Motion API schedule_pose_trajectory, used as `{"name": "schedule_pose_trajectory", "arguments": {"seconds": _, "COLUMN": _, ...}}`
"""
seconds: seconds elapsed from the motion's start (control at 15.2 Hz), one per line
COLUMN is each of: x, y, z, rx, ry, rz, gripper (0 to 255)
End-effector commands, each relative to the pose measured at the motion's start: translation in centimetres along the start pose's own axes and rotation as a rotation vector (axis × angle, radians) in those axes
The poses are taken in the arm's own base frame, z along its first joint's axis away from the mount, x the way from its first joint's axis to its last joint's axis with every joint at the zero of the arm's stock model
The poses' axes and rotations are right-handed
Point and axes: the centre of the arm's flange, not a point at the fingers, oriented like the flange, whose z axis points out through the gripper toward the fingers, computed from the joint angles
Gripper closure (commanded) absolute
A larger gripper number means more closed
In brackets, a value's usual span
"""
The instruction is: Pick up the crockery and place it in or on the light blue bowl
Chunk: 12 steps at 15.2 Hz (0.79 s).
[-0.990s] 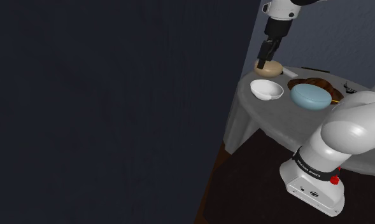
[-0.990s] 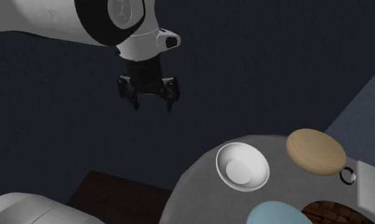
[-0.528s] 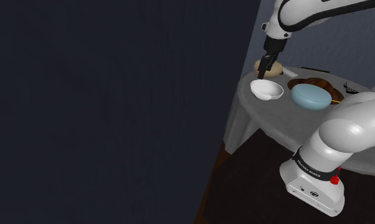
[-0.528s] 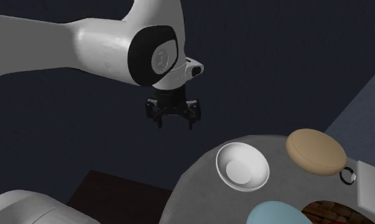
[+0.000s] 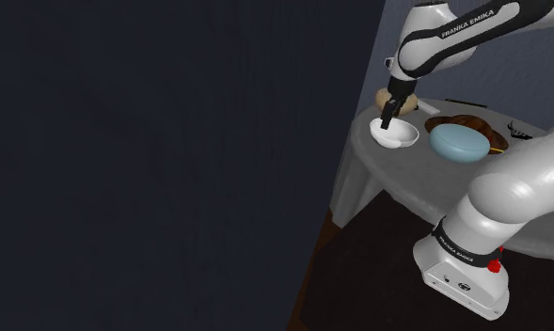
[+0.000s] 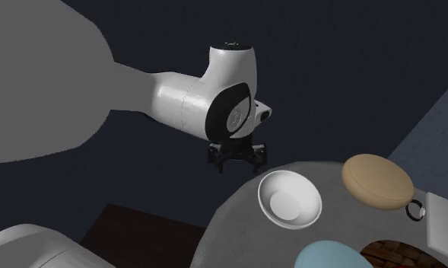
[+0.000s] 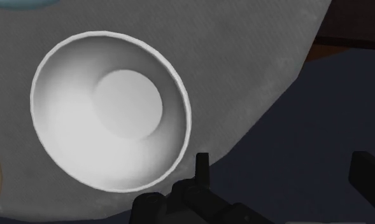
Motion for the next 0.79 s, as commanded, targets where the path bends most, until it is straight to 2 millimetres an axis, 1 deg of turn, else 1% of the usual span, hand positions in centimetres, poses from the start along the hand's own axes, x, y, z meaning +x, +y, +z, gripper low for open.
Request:
{"name": "schedule_pose_trajectory", "arguments": {"seconds": 0.0, "x": -0.1, "y": 1.6, "z": 1.8, "rx": -0.01, "ry": -0.002, "rz": 0.0, "gripper": 0}}
{"name": "schedule_pose_trajectory", "arguments": {"seconds": 0.33, "x": 0.0, "y": 5.7, "z": 6.7, "rx": -0.03, "ry": -0.011, "rz": 0.001, "gripper": 0}}
{"name": "schedule_pose_trajectory", "arguments": {"seconds": 0.4, "x": 0.0, "y": 5.9, "z": 6.9, "rx": -0.031, "ry": -0.011, "rz": 0.001, "gripper": 0}}
{"name": "schedule_pose_trajectory", "arguments": {"seconds": 0.73, "x": 0.0, "y": 6.0, "z": 9.5, "rx": -0.031, "ry": -0.011, "rz": 0.001, "gripper": 0}}
